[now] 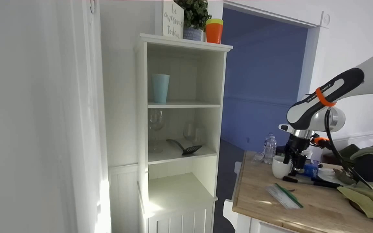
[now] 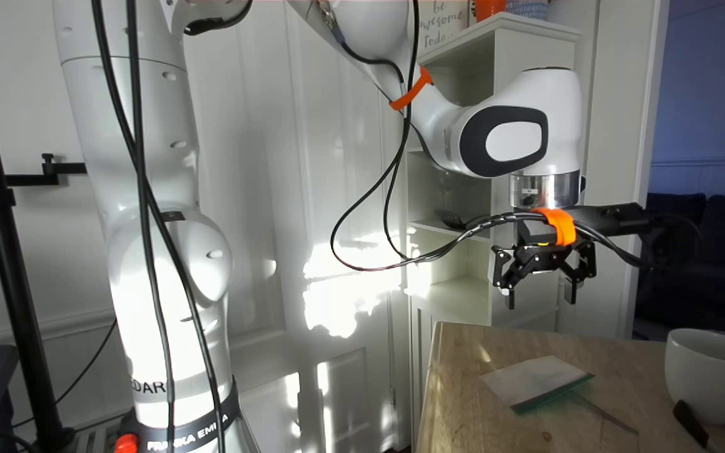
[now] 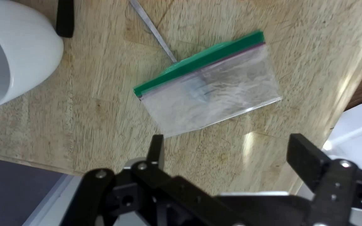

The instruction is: Put the spoon in the white cup

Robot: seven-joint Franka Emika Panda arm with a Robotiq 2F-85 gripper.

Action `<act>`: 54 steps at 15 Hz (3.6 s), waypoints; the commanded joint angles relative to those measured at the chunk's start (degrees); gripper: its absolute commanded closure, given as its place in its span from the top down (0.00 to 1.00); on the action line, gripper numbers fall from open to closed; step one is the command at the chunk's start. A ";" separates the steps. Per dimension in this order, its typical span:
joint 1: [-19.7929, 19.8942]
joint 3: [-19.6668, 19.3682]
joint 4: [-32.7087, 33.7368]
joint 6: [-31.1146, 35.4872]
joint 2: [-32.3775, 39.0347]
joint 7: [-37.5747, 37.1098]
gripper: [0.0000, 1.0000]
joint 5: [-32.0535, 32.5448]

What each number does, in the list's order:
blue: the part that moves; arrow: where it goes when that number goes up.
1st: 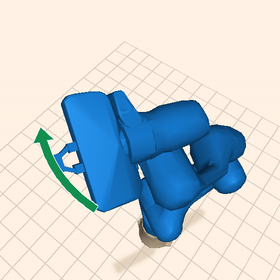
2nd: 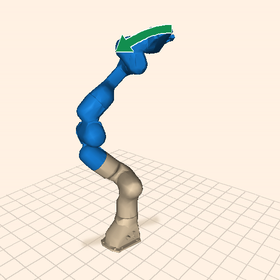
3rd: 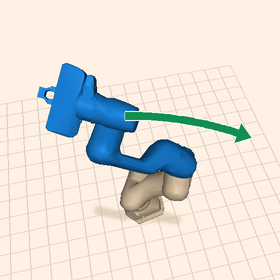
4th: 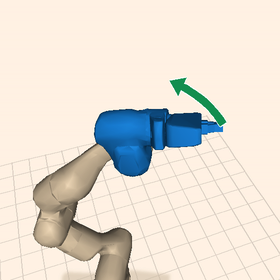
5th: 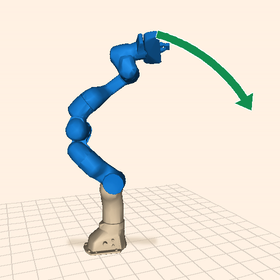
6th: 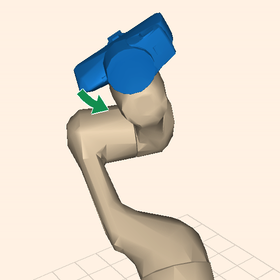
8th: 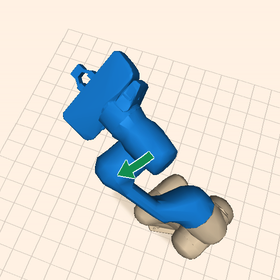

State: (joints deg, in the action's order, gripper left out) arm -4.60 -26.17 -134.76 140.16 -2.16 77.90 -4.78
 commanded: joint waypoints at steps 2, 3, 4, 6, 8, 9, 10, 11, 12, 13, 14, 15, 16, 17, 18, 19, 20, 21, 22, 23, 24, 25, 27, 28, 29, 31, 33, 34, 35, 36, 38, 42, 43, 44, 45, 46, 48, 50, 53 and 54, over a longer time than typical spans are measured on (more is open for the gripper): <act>5.44 5.49 0.00 -0.14 -0.01 0.01 1.00 -0.17; 5.44 5.49 0.00 -0.14 -0.01 0.01 1.00 -0.17; 5.95 5.91 0.98 -1.02 1.29 2.76 1.00 -2.31; 8.29 7.60 2.18 -0.64 3.62 5.54 1.00 -4.42; 10.52 8.79 3.58 -1.57 5.98 11.66 1.00 -9.51; 11.79 9.42 4.65 -2.93 7.36 14.50 1.00 -12.45; 13.21 10.09 5.52 -3.38 8.81 18.31 1.00 -15.37; 14.64 10.88 6.37 -3.88 10.17 21.18 1.00 -18.14; 16.13 11.64 7.60 -5.10 11.68 23.33 1.00 -20.68; 17.43 12.39 8.56 -5.32 13.21 24.49 1.00 -22.51; 18.76 13.44 9.45 -4.31 14.75 26.03 1.00 -26.10; 19.88 14.23 10.66 -3.11 16.22 27.38 1.00 -27.26; 20.88 14.87 11.57 -3.01 17.39 27.91 1.00 -27.79; 21.91 15.68 12.46 -2.28 18.61 29.59 1.00 -28.53; 22.86 16.45 13.47 -1.87 19.83 30.55 1.00 -29.18; 23.72 17.06 14.48 -1.92 20.94 31.78 1.00 -29.20; 24.52 17.72 15.47 -2.11 21.97 33.06 1.00 -29.04; 25.34 18.38 16.33 -2.62 22.76 34.39 1.00 -28.78; 26.09 18.97 17.36 -3.14 23.62 36.06 1.00 -28.12; 26.69 19.38 18.21 -3.53 24.39 37.38 1.00 -27.44; 27.10 19.52 19.07 -3.99 25.15 37.68 1.00 -26.83; 27.54 19.77 19.82 -4.22 25.84 38.30 1.00 -26.69; 28.41 20.11 21.03 -4.70 26.92 39.34 1.00 -26.51; 28.76 20.18 21.51 -5.12 27.38 39.90 0.95 -26.22; 29.04 20.07 21.95 -5.97 27.74 40.15 0.96 -25.60; 29.61 19.95 22.51 -7.73 28.07 41.09 0.84 -24.62; 30.25 20.15 22.73 -9.40 28.18 42.97 0.77 -24.39; 30.37 20.12 22.60 -10.08 28.09 43.88 0.80 -24.30; 30.47 20.07 22.41 -10.86 27.98 44.83 0.83 -24.29; 30.60 20.10 22.18 -11.27 27.93 45.82 0.81 -24.55; 30.67 20.02 22.12 -12.42 27.99 47.27 0.78 -24.76; 30.34 19.75 21.69 -11.80 28.23 49.36 0.60 -24.65; 30.23 19.74 21.54 -10.87 28.37 49.80 0.66 -24.77; 30.04 19.58 21.44 -10.32 28.54 50.03 0.64 -24.38; 29.99 19.55 21.34 -10.03 28.71 50.26 0.64 -24.26; 30.03 19.61 21.31 -10.00 28.83 50.46 0.64 -24.29; 29.99 19.71 21.13 -9.25 29.06 51.15 0.59 -24.26; 30.00 19.80 21.16 -8.15 29.36 51.68 0.54 -24.41; 29.93 19.77 21.03 -6.76 29.62 51.79 0.47 -24.02; 29.94 19.80 20.98 -6.41 29.66 51.80 0.40 -23.91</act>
State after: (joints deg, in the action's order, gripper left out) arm 24.76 -7.04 -113.64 132.03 27.14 128.93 -30.23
